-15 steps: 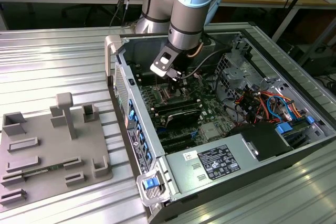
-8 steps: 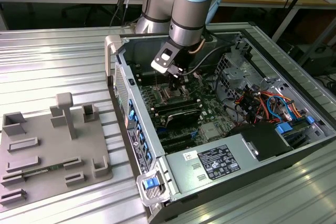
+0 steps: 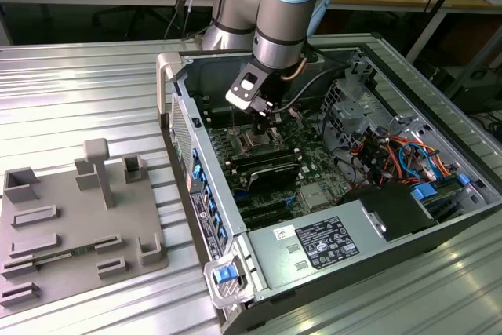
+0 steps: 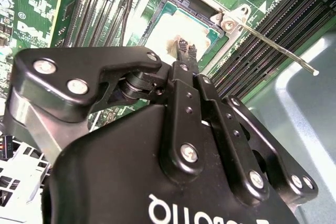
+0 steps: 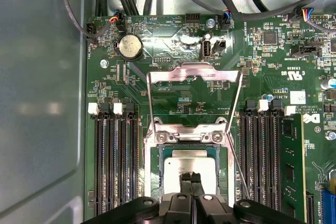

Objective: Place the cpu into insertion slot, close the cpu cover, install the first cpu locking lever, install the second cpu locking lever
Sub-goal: 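Place the cpu into insertion slot, then close the cpu cover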

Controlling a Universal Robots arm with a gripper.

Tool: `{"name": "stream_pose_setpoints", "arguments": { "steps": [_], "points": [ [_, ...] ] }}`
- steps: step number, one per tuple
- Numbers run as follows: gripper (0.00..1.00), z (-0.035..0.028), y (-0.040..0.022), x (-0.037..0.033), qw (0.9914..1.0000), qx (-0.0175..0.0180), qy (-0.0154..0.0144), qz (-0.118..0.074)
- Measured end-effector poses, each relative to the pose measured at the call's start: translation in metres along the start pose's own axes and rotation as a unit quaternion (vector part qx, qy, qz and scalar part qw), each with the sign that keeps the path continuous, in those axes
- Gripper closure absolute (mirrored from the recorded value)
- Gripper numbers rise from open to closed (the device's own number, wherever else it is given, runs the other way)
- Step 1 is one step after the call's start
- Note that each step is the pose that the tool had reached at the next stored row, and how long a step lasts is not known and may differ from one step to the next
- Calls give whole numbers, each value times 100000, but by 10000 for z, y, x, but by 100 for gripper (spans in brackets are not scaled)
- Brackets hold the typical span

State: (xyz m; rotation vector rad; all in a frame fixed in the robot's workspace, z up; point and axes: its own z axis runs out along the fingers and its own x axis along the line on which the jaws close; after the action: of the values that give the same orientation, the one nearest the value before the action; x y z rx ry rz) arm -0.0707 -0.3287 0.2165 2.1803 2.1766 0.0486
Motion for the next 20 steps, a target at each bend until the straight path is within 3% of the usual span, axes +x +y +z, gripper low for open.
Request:
{"name": "stream_pose_setpoints", "arguments": {
  "steps": [10,20],
  "points": [
    [89,-1,0,0,100000,0,3,-17],
    [89,-42,3,0,99999,-13,32,-323]
  ]
}}
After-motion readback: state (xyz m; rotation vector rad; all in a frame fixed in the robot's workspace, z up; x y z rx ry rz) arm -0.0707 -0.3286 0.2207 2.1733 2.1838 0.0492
